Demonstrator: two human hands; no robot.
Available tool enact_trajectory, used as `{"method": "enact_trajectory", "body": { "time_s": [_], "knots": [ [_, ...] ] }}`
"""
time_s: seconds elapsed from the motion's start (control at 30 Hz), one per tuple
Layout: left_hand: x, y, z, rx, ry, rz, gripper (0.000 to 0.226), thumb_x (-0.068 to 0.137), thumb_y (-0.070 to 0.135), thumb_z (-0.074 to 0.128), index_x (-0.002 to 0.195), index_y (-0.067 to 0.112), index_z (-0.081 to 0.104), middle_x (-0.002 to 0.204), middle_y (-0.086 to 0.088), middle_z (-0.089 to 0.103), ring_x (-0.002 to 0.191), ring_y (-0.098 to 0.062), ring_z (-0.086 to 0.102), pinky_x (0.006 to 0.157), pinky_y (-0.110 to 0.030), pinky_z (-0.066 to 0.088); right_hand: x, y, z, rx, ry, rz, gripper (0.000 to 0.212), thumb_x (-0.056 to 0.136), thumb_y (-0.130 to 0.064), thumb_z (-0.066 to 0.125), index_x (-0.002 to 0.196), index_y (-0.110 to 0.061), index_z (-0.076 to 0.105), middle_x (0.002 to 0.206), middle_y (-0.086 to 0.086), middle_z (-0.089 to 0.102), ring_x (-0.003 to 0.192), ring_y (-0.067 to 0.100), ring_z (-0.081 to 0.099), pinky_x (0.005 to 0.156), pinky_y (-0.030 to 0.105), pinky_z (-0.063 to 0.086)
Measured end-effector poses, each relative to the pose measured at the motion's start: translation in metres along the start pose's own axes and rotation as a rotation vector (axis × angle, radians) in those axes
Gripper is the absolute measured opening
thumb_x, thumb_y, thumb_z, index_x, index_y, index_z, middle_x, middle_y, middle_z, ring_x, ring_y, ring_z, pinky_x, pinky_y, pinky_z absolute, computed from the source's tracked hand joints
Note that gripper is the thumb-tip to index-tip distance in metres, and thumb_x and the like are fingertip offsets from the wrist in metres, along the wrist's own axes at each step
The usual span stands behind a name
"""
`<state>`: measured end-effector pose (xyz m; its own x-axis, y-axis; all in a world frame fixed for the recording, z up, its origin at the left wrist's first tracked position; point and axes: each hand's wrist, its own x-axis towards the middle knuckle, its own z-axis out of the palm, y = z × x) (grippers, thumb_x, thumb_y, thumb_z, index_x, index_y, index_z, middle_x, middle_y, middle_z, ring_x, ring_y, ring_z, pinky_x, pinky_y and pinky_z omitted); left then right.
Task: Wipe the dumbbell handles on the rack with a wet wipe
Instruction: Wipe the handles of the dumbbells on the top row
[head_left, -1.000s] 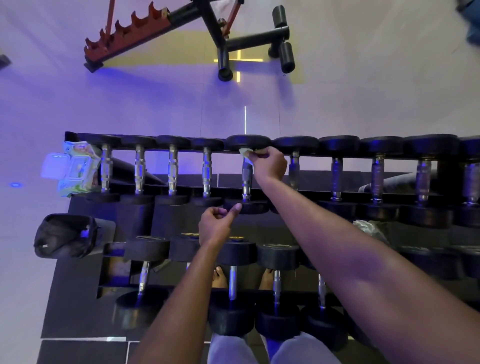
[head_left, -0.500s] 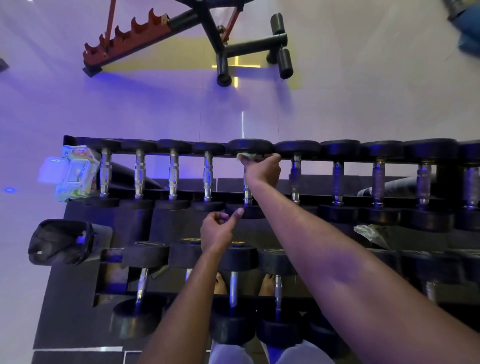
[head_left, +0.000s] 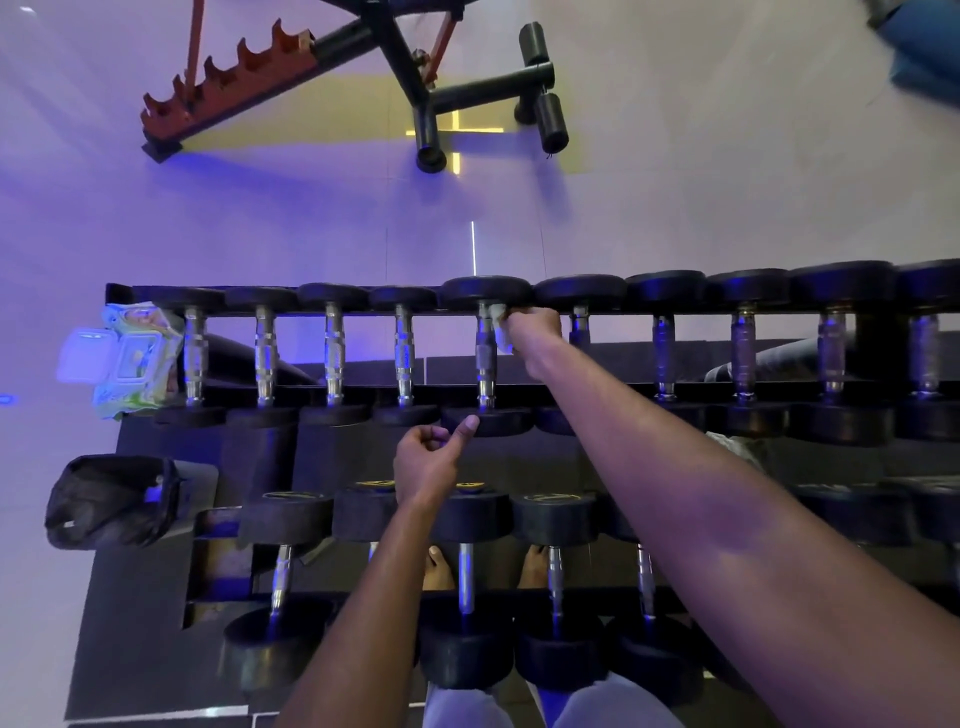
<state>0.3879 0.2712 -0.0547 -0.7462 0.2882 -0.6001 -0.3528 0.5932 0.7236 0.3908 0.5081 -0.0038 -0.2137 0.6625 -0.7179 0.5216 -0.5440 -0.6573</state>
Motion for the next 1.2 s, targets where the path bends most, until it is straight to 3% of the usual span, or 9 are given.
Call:
{"method": "enact_trajectory", "body": {
  "time_s": [0.07, 0.2, 0.33, 0.53, 0.7, 0.8, 0.9, 1.07, 1.2],
  "knots": [
    [0.000, 0.000, -0.001, 0.007, 0.003, 0.006, 0.077, 0.056, 0.089, 0.086, 0.087, 0.021, 0.065, 0.079, 0.000, 0.071, 0.069, -0.021, 0.070, 0.078, -0.050, 0.063, -0.001, 0.000, -0.005, -0.051, -0.028, -0.058, 0.014, 0.091, -0.006, 0.064, 0.082, -0.016, 0.071, 0.078, 0.000, 0.067, 0.077, 0.018, 0.059, 0.077, 0.030, 0.055],
    [0.002, -0.001, -0.001, 0.016, -0.002, 0.015, 0.081, 0.053, 0.092, 0.084, 0.088, 0.021, 0.066, 0.081, 0.000, 0.071, 0.073, -0.022, 0.071, 0.080, -0.050, 0.063, -0.004, 0.005, -0.018, 0.089, -0.210, -0.084, 0.005, 0.095, -0.018, 0.078, 0.095, -0.015, 0.074, 0.099, 0.000, 0.073, 0.093, 0.014, 0.065, 0.084, 0.033, 0.060],
    [0.002, -0.001, 0.000, 0.016, 0.009, 0.006, 0.081, 0.054, 0.091, 0.084, 0.089, 0.021, 0.066, 0.079, 0.000, 0.071, 0.071, -0.023, 0.070, 0.080, -0.050, 0.063, 0.001, 0.004, -0.011, 0.054, -0.075, -0.117, 0.018, 0.083, -0.026, 0.090, 0.091, -0.017, 0.076, 0.096, -0.002, 0.077, 0.088, 0.011, 0.066, 0.080, 0.028, 0.055],
    [0.003, 0.000, 0.000, 0.005, 0.000, -0.007, 0.084, 0.049, 0.095, 0.086, 0.086, 0.022, 0.064, 0.076, -0.002, 0.072, 0.067, -0.025, 0.069, 0.077, -0.056, 0.063, -0.006, 0.027, -0.021, 0.006, -0.188, 0.018, 0.016, 0.096, -0.007, 0.068, 0.083, -0.015, 0.075, 0.080, 0.003, 0.073, 0.063, 0.018, 0.056, 0.068, 0.031, 0.048],
    [-0.002, 0.004, -0.002, 0.010, 0.000, 0.000, 0.082, 0.052, 0.092, 0.085, 0.087, 0.020, 0.064, 0.075, 0.001, 0.070, 0.066, -0.023, 0.068, 0.076, -0.054, 0.063, -0.005, 0.052, -0.028, -0.176, -0.143, 0.016, 0.012, 0.088, -0.013, 0.084, 0.093, -0.020, 0.077, 0.107, 0.001, 0.078, 0.107, 0.019, 0.072, 0.094, 0.029, 0.054],
    [-0.003, 0.005, -0.002, 0.020, 0.008, -0.001, 0.081, 0.053, 0.091, 0.084, 0.087, 0.019, 0.065, 0.076, -0.001, 0.071, 0.066, -0.022, 0.069, 0.077, -0.053, 0.063, -0.012, 0.052, -0.029, -0.348, -0.181, -0.032, 0.015, 0.087, -0.016, 0.086, 0.099, -0.014, 0.076, 0.111, 0.005, 0.077, 0.113, 0.021, 0.070, 0.105, 0.033, 0.054],
    [-0.004, 0.006, -0.001, 0.017, 0.007, 0.000, 0.080, 0.054, 0.090, 0.084, 0.087, 0.019, 0.065, 0.077, -0.002, 0.072, 0.066, -0.021, 0.068, 0.075, -0.051, 0.063, -0.018, 0.051, -0.033, -0.583, -0.265, -0.115, 0.027, 0.082, -0.023, 0.091, 0.099, -0.005, 0.080, 0.102, 0.010, 0.078, 0.107, 0.025, 0.072, 0.104, 0.042, 0.056],
    [-0.002, 0.006, 0.000, 0.008, -0.004, -0.005, 0.070, 0.064, 0.081, 0.090, 0.087, 0.019, 0.066, 0.078, 0.001, 0.071, 0.066, -0.019, 0.067, 0.073, -0.045, 0.061, -0.026, 0.022, -0.030, -0.750, -0.263, -0.416, 0.012, 0.081, -0.035, 0.090, 0.086, -0.027, 0.085, 0.090, -0.014, 0.079, 0.092, 0.008, 0.072, 0.092, 0.037, 0.060],
    [-0.004, 0.002, 0.003, -0.024, -0.005, -0.008, 0.072, 0.061, 0.084, 0.088, 0.086, 0.020, 0.065, 0.078, 0.001, 0.071, 0.068, -0.019, 0.068, 0.073, -0.042, 0.059, -0.030, -0.014, -0.011, -0.869, 0.014, -0.876, 0.017, 0.093, -0.047, 0.073, 0.100, -0.034, 0.082, 0.094, -0.010, 0.079, 0.088, 0.014, 0.072, 0.077, 0.032, 0.055]
  ]
}}
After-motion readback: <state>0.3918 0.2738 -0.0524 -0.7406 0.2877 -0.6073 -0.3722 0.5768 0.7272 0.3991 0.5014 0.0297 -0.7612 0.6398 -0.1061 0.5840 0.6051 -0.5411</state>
